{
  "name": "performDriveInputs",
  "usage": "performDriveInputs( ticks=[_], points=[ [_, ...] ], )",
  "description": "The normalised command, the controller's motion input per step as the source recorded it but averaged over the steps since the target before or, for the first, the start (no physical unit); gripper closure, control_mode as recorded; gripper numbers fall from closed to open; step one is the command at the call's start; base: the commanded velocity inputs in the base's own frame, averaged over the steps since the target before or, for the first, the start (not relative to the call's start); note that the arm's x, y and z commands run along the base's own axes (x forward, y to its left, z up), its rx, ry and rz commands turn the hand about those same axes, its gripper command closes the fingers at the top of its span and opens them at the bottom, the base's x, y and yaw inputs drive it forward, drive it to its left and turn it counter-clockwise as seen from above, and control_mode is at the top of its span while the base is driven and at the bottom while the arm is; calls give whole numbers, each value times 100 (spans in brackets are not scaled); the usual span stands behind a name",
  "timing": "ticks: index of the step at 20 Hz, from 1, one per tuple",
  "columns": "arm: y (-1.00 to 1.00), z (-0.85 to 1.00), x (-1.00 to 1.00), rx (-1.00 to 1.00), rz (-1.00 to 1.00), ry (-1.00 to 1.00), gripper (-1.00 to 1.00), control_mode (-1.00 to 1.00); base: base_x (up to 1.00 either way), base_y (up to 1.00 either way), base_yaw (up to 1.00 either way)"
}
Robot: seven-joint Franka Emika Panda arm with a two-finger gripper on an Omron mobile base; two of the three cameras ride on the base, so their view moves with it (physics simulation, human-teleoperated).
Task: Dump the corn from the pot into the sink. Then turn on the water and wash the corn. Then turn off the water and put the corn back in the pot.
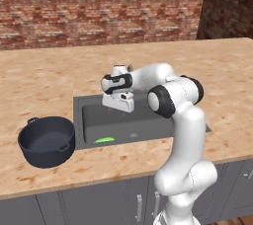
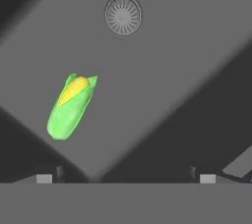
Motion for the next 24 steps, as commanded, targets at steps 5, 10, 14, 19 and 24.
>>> performDriveInputs(
  ticks=[5, 10, 14, 19, 24],
  points=[
    [19, -43, 2, 0, 0, 2, -100, -100, 0, 0, 0],
    [22, -42, 0, 0, 0, 0, -100, -100, 0, 0, 0],
    [11, -43, 0, 0, 0, 0, -100, -100, 0, 0, 0],
    [1, -46, 1, -2, 0, 0, -100, -100, 0, 0, 0],
    [3, -46, 2, -2, 0, 0, -100, -100, 0, 0, 0]
  ],
)
